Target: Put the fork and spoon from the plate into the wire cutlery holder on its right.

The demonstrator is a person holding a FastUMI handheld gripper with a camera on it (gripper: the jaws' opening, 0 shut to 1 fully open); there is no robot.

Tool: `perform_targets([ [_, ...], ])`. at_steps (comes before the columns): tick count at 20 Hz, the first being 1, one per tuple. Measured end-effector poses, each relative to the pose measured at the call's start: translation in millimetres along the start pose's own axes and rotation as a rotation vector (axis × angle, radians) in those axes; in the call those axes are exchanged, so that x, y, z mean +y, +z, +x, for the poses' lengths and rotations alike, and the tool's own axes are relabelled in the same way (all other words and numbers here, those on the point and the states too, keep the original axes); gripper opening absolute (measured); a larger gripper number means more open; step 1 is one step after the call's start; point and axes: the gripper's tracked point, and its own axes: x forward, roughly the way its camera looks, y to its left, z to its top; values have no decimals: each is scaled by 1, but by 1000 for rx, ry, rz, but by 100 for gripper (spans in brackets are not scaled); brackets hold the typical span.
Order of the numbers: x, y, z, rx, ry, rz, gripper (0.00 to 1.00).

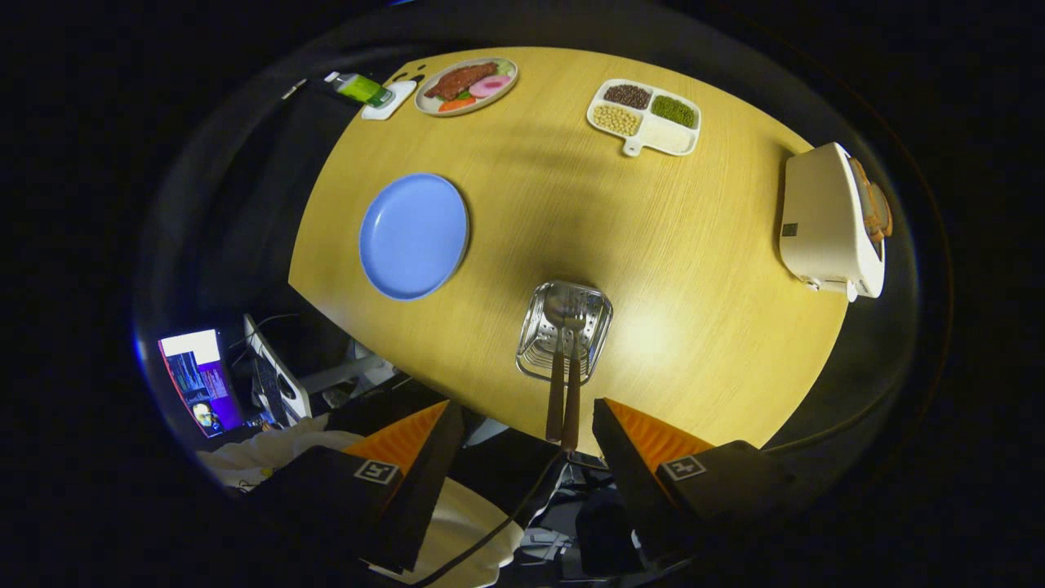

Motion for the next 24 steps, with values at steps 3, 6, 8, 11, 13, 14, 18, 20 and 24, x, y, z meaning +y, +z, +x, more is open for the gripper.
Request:
perform_targets([
  [3,12,8,-17,-168,-13,51,100],
  [6,27,11,-38,-325,-3,122,100],
  [8,28,10,-54,-424,-30,143,100],
  [11,35,10,-88,-568,-50,163,100],
  [13,35,10,-112,-665,-75,156,100],
  [14,36,12,-124,-718,-86,151,100],
  [18,38,24,-182,-974,-131,113,100],
  [20,36,27,-210,-1102,-167,90,99],
  [24,32,17,-245,-1305,-218,76,99],
])
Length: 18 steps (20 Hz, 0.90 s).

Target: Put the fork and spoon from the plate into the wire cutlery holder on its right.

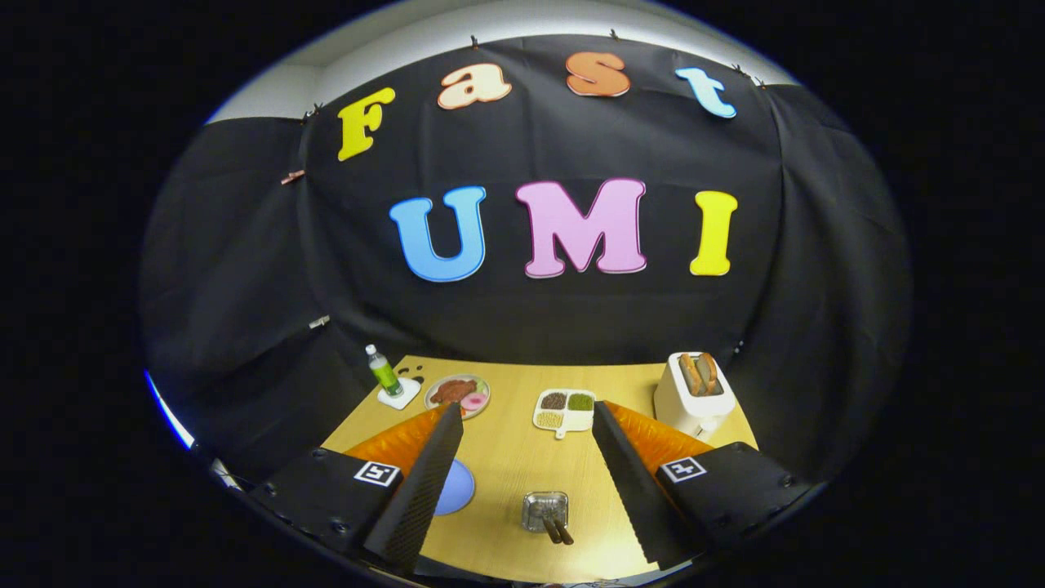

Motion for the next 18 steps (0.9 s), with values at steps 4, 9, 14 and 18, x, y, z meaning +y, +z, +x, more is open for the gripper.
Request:
perform_targets([
  [4,-20,-2,-17,-126,-57,-9,99],
  [9,-49,-19,-16,-193,-69,16,99],
  [14,-55,-30,-16,-190,-58,25,99],
  [18,-47,-35,-16,-162,-24,11,99],
])
